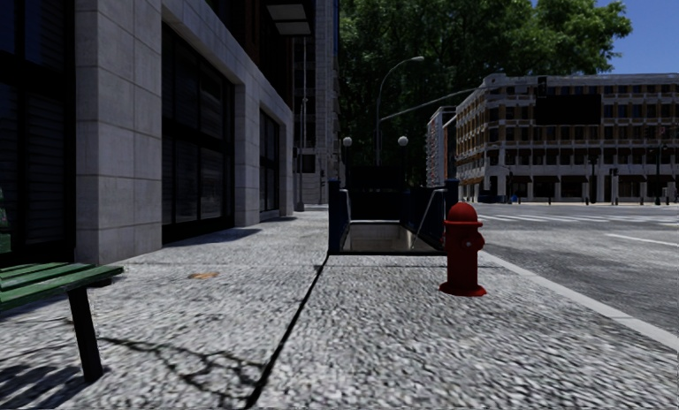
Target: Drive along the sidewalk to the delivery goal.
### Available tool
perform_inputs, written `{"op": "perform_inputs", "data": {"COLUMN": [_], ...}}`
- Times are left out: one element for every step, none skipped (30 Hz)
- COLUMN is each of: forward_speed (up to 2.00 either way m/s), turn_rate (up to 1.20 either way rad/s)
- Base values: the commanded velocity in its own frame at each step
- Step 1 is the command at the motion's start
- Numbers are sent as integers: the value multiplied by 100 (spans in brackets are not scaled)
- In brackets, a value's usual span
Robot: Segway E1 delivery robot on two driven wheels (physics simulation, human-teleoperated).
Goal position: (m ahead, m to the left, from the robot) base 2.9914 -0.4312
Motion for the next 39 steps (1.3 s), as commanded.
{"op": "perform_inputs", "data": {"forward_speed": [126, 126, 126, 125, 125, 125, 125, 125, 125, 125, 125, 125, 125, 125, 125, 125, 125, 125, 125, 125, 125, 125, 125, 125, 125, 125, 125, 125, 125, 125, 125, 125, 125, 125, 125, 125, 125, 125, 125], "turn_rate": [35, 35, 35, 35, 35, 35, 35, 35, 31, 19, 9, 0, 0, 0, 0, 0, 0, 0, 0, 0, 0, 0, 0, 0, 0, 0, 0, 0, 0, 0, 0, 0, 0, 0, 0, 0, 0, 0, 0]}}
